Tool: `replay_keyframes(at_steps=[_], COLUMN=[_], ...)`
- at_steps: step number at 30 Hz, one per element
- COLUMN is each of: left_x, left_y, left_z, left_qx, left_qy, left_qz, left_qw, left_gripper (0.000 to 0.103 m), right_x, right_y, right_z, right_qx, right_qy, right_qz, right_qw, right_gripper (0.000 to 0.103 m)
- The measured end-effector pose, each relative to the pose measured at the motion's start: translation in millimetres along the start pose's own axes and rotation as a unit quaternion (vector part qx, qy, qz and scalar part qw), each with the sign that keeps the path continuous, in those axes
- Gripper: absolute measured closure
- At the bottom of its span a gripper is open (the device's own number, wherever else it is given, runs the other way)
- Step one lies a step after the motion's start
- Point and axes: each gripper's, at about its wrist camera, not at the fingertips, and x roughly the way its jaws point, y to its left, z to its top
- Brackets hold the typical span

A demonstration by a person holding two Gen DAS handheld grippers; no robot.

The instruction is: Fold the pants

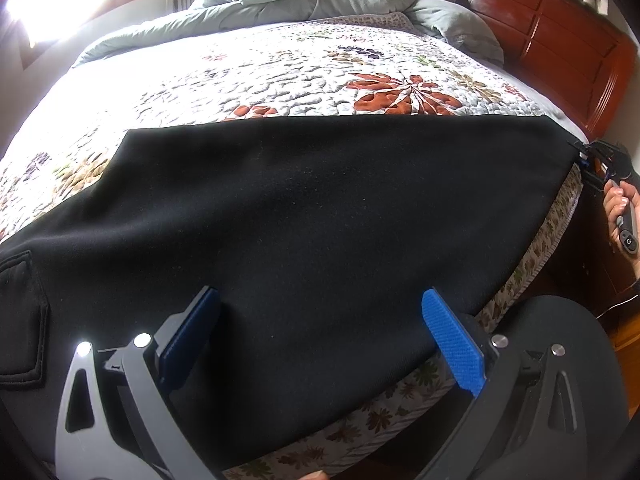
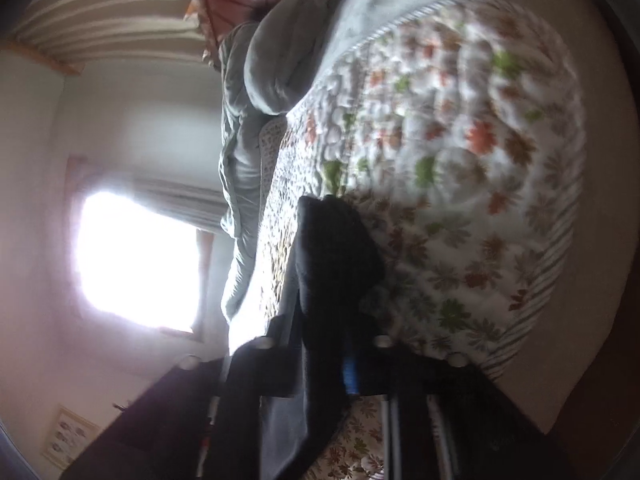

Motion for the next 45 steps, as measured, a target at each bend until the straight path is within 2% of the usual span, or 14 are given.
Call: replay_keyframes(at_steps=[8,12,17,27,30,36,39,45], left_x=[-6,-16,-35,-65,-72,-79,-83,-88], left_y=[1,2,12,49,62,89,102,122], left_z=[4,4,4,-6,-12,-18,-22,-29], left_qx=[-0.002,0.001,-0.007,-0.011,-0.009,-0.005,-0.02,-0.051], left_qy=[0.003,-0.004,-0.022,-0.047,-0.05,-0.056,-0.063,-0.076], left_qz=[-0.008,-0.009,-0.012,-0.005,-0.002,0.004,0.003,-0.016], left_qw=[1.0,1.0,0.9997,0.9988,0.9987,0.9984,0.9978,0.9957], left_gripper=[0.003,0.003,0.003,0.003,0.003,0.003,0.003,0.003], right_x=[-16,-23,-27,-24,-21,-10,-1,9], right_y=[66,111,171,265,283,309,320,335], right_z=[-8,-18,-44,-118,-138,-172,-190,-218], right_qx=[-0.078,-0.135,-0.226,-0.372,-0.399,-0.434,-0.456,-0.483], right_qy=[-0.02,-0.031,-0.051,-0.071,-0.074,-0.07,-0.07,-0.069], right_qz=[-0.035,-0.055,-0.09,-0.133,-0.143,-0.152,-0.159,-0.171], right_qw=[0.996,0.989,0.969,0.916,0.903,0.885,0.873,0.856], right_gripper=[0.093,0.093,0.093,0.093,0.093,0.093,0.093,0.093])
